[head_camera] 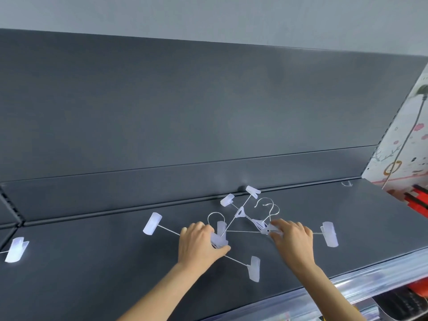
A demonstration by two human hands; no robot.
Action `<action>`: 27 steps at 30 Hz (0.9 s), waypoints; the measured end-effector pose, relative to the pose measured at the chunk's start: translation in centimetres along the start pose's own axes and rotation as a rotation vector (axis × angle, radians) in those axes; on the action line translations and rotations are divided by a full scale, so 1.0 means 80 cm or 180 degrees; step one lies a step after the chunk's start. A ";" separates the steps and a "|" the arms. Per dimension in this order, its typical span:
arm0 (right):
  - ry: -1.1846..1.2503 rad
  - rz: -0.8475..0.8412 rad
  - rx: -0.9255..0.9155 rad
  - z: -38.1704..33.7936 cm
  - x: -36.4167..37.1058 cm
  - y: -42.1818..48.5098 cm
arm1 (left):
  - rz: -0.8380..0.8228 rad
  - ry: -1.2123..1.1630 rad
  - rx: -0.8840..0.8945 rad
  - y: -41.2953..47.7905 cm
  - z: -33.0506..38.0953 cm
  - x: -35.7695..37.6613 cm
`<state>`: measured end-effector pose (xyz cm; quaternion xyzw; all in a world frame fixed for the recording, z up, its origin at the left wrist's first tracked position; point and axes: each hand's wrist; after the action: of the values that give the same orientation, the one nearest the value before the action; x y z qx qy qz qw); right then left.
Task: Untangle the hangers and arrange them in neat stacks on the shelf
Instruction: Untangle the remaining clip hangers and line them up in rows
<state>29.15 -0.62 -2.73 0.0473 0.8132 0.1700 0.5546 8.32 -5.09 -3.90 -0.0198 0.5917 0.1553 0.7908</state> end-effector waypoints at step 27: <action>0.1801 -0.0274 -0.0420 -0.086 -0.010 -0.001 | 0.0083 -0.1418 -0.0574 -0.031 -0.145 -0.078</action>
<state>23.15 -2.49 0.20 -0.0726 0.9240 0.2052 0.3144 -3.37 -11.34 -1.84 -0.0479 0.3866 0.2183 0.8947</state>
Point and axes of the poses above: each hand's wrist, its own y-axis towards the middle knuckle, its own x-axis out of the palm, z = x × y, and after that the axes turned 7 degrees about -x, right-handed
